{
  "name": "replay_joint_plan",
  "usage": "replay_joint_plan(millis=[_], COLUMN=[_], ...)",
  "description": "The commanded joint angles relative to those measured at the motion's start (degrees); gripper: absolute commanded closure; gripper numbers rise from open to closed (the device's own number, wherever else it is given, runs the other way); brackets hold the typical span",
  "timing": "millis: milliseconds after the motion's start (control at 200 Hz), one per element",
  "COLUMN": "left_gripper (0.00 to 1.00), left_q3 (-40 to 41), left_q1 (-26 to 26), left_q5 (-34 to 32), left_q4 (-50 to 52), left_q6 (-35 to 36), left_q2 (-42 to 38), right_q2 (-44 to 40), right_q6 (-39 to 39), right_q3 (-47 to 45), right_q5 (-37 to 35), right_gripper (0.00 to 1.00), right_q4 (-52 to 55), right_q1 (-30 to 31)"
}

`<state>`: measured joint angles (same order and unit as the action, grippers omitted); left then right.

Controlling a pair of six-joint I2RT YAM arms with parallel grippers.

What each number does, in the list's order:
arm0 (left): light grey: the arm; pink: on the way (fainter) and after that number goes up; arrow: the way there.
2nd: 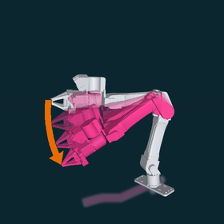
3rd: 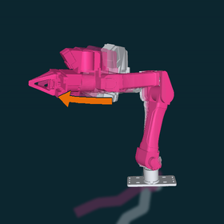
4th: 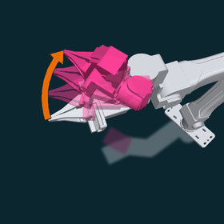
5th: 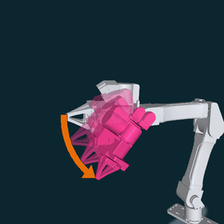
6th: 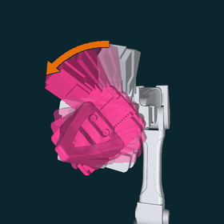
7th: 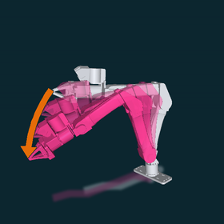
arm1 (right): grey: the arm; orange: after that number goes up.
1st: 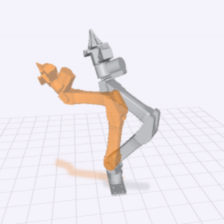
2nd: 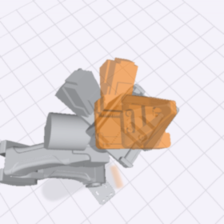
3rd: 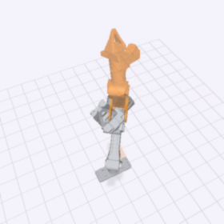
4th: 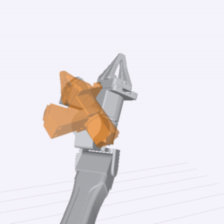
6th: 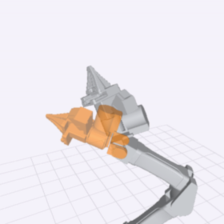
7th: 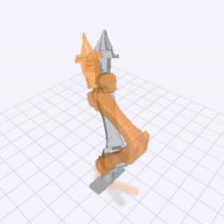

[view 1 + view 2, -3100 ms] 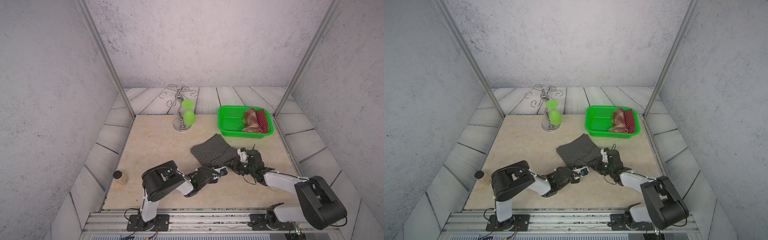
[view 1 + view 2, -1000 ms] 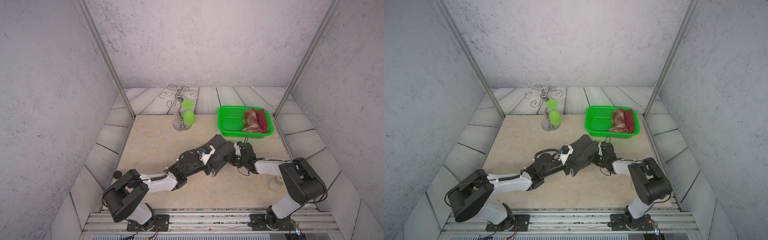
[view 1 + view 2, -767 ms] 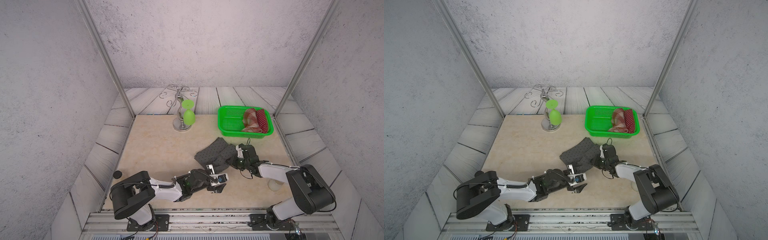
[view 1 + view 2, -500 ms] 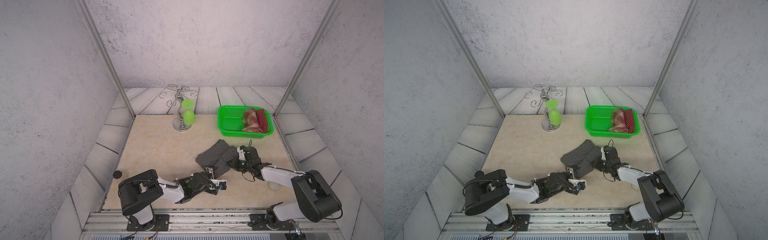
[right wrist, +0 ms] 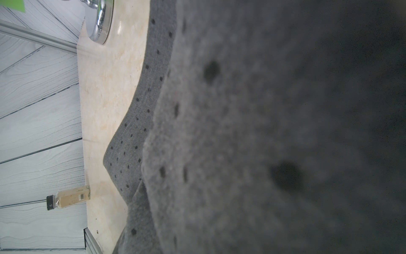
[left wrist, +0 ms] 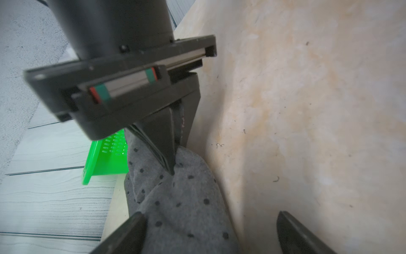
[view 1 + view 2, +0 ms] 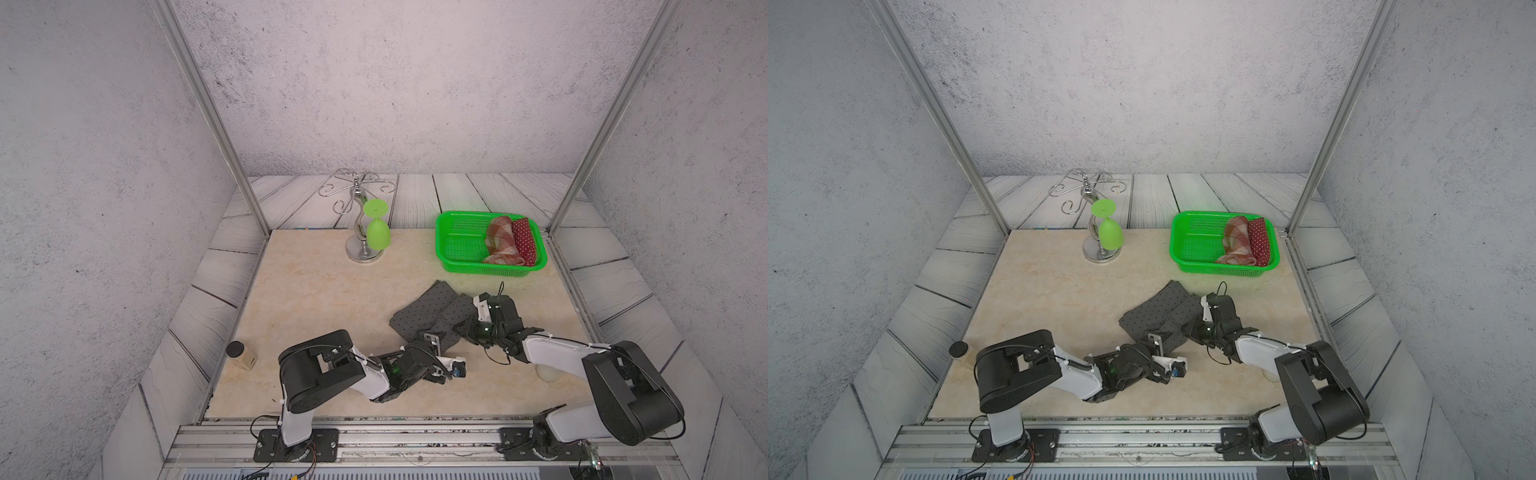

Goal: Roll up the skirts
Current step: Roll the skirt at the center of the board.

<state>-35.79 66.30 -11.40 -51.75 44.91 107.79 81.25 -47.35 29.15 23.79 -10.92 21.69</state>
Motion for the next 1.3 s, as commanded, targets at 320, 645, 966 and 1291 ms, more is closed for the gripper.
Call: replay_joint_plan(millis=[320, 645, 966, 1291], left_gripper=[1.00, 1.00, 1.00, 1.00], left_q3=[-0.1, -5.9, -2.2, -3.5], left_q1=[-4.7, -16.0, -28.3, -28.8], left_q5=[-5.0, 28.4, 53.0, 59.0], left_q4=[5.7, 22.8, -14.1, -28.6], left_q6=[-2.9, -33.5, -70.7, -87.4], left_q2=[2.3, -3.4, 13.6, 22.9], right_q2=[-5.2, -14.4, -12.3, 0.4], right_q6=[0.1, 6.4, 6.5, 1.7], right_q3=[-1.8, -1.7, -0.3, 2.7], right_q5=[2.9, -2.4, -0.5, 0.0], right_gripper=[0.96, 0.45, 0.17, 0.10], right_q4=[1.6, 11.5, 8.8, -10.0], right_q1=[-0.5, -1.4, -1.4, -1.4])
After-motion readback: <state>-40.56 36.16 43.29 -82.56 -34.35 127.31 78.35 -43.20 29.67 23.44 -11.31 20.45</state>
